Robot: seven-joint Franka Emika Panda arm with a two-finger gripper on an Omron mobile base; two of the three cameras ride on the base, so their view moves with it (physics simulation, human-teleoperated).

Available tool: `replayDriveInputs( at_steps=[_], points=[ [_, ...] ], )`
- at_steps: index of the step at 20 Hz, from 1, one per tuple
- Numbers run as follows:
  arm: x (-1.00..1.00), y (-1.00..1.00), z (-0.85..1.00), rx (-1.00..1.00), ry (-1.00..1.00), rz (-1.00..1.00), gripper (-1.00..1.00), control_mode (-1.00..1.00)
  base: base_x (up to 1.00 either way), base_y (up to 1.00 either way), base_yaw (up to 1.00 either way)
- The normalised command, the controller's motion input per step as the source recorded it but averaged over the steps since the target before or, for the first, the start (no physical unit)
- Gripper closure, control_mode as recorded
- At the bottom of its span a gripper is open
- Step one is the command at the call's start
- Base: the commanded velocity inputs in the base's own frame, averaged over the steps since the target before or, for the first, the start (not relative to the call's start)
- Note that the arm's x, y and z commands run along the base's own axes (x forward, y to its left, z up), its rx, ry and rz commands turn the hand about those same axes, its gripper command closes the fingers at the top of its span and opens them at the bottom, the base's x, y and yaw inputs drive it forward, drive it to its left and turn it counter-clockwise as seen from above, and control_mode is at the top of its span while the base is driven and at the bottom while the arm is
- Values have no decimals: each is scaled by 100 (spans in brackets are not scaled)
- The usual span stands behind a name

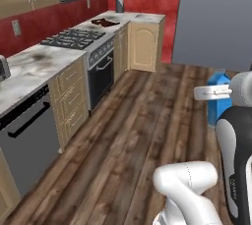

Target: Take out the milk from the fridge and place it on the tray on the counter. Then take the sugar cube near the tray and place it in the tray.

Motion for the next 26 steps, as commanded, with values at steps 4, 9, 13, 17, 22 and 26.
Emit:
replayDriveInputs(
  at_steps=[4,9,13,17,22,26],
  points=[
    [0,0,0,0,0,0,100,100,100,0,10],
    [0,0,0,0,0,0,100,100,100,-35,26],
    [0,0,0,0,0,0,100,100,100,-78,33],
    [0,0,0,0,0,0,100,100,100,-85,44],
    [0,0,0,0,0,0,100,100,100,-79,49],
    [0,0,0,0,0,0,100,100,100,-100,35]
  ],
)
